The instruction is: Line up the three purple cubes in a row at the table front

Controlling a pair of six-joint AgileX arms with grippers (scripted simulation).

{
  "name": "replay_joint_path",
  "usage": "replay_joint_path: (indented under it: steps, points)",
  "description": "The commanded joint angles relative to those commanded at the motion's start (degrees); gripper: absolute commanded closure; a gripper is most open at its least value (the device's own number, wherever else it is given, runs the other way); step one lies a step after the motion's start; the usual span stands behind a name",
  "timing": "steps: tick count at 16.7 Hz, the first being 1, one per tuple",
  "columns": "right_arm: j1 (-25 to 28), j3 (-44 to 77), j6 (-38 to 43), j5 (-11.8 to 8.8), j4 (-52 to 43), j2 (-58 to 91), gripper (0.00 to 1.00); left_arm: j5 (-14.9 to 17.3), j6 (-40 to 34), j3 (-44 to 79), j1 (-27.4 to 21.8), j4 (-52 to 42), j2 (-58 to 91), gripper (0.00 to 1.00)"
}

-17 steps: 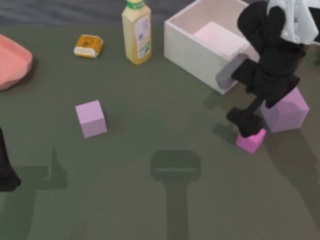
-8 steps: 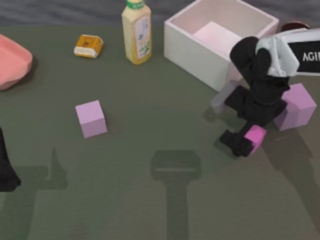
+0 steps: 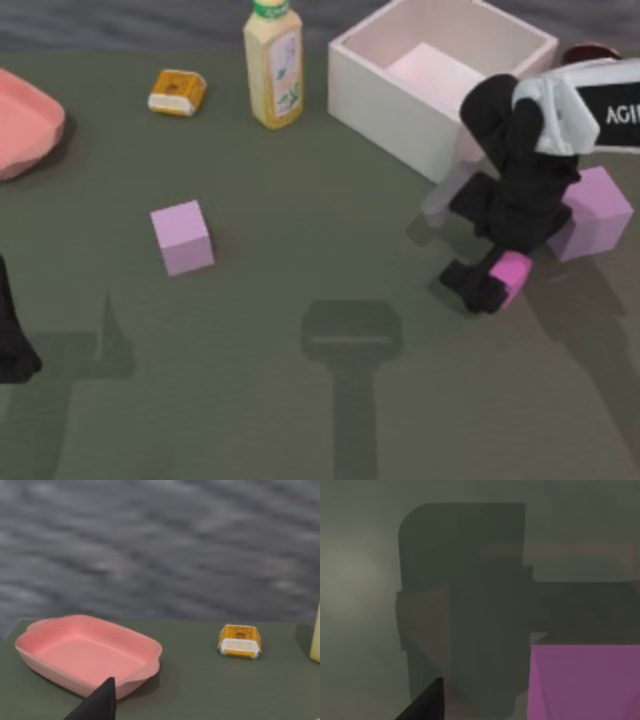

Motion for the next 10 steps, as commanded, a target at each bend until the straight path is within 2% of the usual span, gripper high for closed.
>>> replay_joint_path:
  steps: [10]
  points:
    - [0.00, 0.00, 0.00, 0.00, 0.00, 0.00, 0.98, 0.00, 0.00, 0.00, 0.00, 0.00, 0.00, 0.00]
